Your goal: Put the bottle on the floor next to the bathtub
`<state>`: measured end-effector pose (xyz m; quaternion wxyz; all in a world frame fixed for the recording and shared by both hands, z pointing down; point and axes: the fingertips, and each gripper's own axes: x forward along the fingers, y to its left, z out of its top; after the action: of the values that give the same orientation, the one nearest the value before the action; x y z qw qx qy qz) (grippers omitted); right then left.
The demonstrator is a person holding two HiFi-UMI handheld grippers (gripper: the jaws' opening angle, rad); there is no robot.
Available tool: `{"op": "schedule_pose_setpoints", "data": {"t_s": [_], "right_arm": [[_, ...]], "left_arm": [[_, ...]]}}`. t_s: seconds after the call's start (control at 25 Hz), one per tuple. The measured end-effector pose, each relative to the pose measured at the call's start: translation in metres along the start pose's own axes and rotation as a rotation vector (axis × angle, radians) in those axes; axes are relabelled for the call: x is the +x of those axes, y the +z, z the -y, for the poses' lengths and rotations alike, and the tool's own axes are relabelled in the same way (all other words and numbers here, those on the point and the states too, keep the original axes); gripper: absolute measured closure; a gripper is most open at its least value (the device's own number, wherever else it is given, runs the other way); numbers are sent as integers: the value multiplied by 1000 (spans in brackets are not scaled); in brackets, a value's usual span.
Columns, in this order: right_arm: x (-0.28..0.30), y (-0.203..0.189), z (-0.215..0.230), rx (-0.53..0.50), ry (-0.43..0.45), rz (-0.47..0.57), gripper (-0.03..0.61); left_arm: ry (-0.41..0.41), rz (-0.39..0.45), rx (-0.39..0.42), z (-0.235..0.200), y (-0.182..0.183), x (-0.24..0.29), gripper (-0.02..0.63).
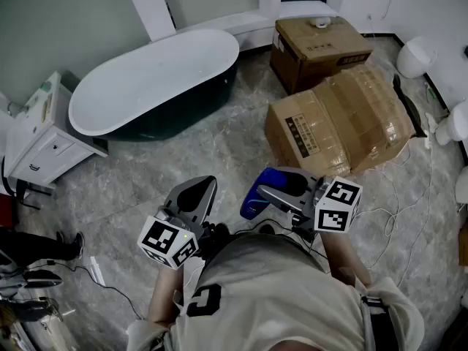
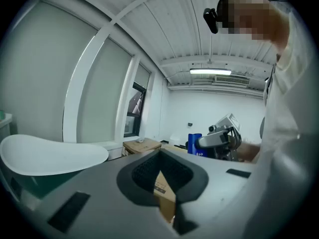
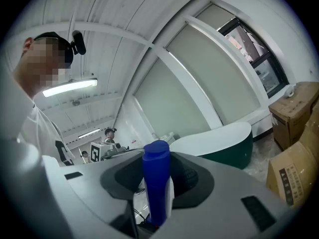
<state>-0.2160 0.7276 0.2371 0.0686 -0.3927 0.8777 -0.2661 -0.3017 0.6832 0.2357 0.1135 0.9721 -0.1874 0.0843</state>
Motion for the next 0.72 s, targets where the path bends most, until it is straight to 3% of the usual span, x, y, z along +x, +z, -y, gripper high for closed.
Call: {"op": "schedule_pose_setpoints", "data": {"t_s": [0.4,0.72], "right_arm": [[-62,1,29,-85,-6,-45,417],[-77,12,44,-68,18,-11,417]], "left_arm": [[17,-9,-18,51,-3,57,557],[63,-62,9,59,0,69,557]]}}
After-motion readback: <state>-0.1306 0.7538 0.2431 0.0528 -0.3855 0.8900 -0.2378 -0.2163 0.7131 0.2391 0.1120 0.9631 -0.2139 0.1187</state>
